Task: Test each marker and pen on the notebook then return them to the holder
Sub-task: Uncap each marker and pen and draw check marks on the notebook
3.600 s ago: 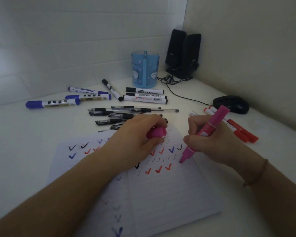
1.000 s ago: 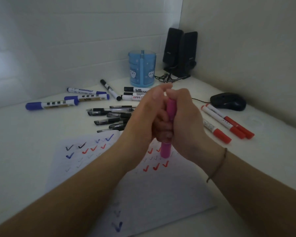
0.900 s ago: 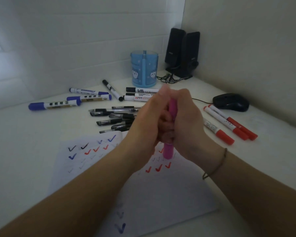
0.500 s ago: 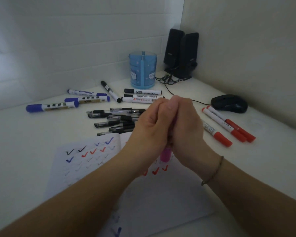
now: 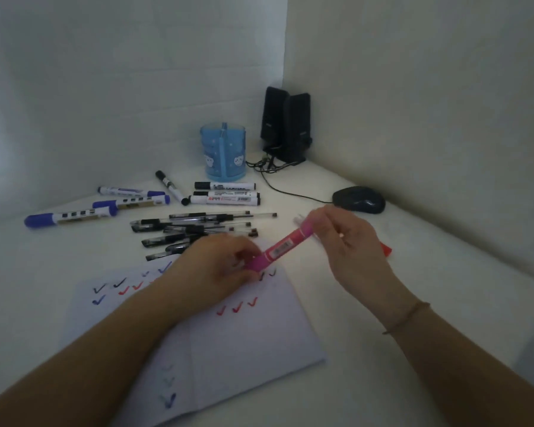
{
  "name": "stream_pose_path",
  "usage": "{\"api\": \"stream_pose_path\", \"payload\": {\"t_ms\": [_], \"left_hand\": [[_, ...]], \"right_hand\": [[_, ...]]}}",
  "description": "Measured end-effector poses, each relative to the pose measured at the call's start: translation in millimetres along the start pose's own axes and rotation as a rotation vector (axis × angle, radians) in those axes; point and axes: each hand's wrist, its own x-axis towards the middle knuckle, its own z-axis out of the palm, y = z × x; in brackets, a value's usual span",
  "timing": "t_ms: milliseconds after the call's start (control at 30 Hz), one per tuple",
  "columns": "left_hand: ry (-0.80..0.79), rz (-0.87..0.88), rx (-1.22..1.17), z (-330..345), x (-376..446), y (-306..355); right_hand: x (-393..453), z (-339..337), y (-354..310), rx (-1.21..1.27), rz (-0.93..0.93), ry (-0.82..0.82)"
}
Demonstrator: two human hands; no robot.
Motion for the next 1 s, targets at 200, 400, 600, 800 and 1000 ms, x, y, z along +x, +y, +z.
{"api": "stream_pose_path", "payload": {"t_ms": [200, 400, 600, 800, 1000], "left_hand": [[-0.067, 0.252, 0.075, -6.8, 9.0, 53.4], [-0.131, 0.696, 0.157, 37.7, 35.7, 167.5], [-0.104, 0.993, 0.162, 157.3, 29.6, 267.5], [-0.387, 1.094, 0.533, 231.8, 10.0, 285.6], [-0.411, 1.101, 0.48, 230.2, 13.2, 281.2]], "right_hand": [[-76.9, -103.0, 25.9, 0.038, 0.206, -0.062], [-182.0, -203.1, 38.1, 0.304, 0.371, 0.356], [-286.4, -265.1, 86.5, 0.129, 0.539, 0.559], [-359.2, -261.1, 145.5, -0.194, 0.729, 0.508], [-390.6, -249.9, 195.8, -0.314, 1.014, 0.188]]}}
